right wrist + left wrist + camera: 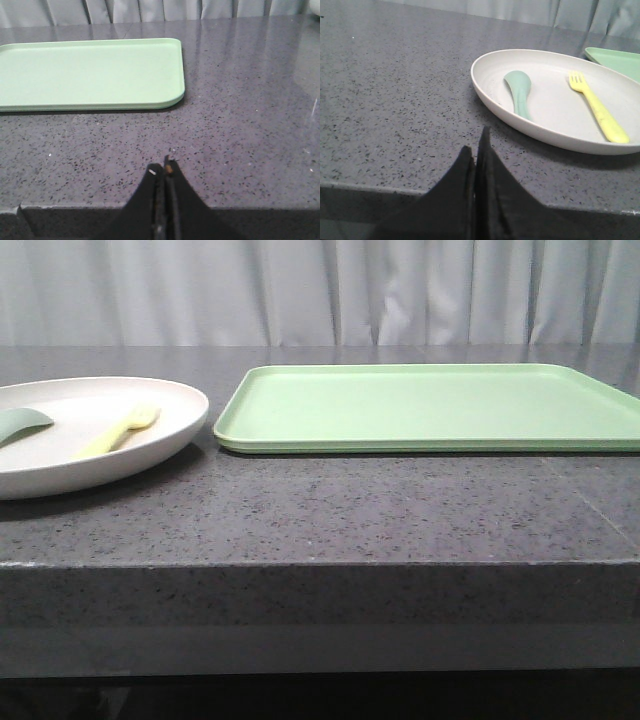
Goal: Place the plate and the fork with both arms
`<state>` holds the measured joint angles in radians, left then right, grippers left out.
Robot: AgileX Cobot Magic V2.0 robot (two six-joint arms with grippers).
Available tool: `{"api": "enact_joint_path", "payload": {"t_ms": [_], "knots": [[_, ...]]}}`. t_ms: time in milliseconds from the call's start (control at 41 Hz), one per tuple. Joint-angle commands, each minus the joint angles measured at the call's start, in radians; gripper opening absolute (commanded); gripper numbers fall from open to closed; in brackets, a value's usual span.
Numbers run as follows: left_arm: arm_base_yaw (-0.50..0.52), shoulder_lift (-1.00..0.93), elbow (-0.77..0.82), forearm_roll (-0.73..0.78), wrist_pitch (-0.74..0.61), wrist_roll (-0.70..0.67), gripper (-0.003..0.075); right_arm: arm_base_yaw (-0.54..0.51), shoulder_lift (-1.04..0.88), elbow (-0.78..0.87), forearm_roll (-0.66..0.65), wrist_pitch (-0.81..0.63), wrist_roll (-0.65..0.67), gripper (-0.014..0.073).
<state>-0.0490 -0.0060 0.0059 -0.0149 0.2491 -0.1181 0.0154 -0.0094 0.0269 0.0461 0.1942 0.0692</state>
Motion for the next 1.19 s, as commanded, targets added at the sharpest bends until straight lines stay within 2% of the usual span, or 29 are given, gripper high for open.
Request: {"api": "enact_joint_path", "payload": {"t_ms": [0, 414, 512, 682, 853, 975, 1072, 1169], "knots": [[0.001, -0.019, 0.002, -0.008, -0.085, -0.001, -0.0018, -0.002, -0.019, -0.004, -0.01, -0.075, -0.007, -0.0067], [0.001, -0.019, 0.002, 0.029, -0.108, 0.009, -0.0018, -0.002, -0.019, -0.004, -0.01, -0.075, -0.007, -0.0067], [0.001, -0.019, 0.002, -0.021, -0.175, 0.009, -0.0018, -0.002, -0.019, -0.004, -0.01, -0.078, -0.007, -0.0067], [0.001, -0.019, 0.002, -0.023, -0.249, 0.009, -0.0018, -0.002, -0.019, -0.004, -0.01, -0.092, -0.007, -0.0067], [0.001, -0.019, 0.002, -0.023, -0.394, 0.009, -0.0018, -0.002, -0.019, -0.005, -0.01, -0.175, -0.007, -0.0067], [0.001, -0.019, -0.008, -0.023, -0.498, 0.009, -0.0018, -0.002, -0.019, -0.039, -0.01, -0.175, -0.007, -0.0067], [0.001, -0.015, -0.054, -0.023, -0.475, 0.009, -0.0018, -0.002, -0.019, -0.104, -0.01, -0.157, -0.007, -0.0067], [0.001, 0.015, -0.141, -0.023, -0.382, 0.009, -0.0018, -0.002, 0.008, -0.225, -0.01, -0.044, -0.007, -0.0062]]}}
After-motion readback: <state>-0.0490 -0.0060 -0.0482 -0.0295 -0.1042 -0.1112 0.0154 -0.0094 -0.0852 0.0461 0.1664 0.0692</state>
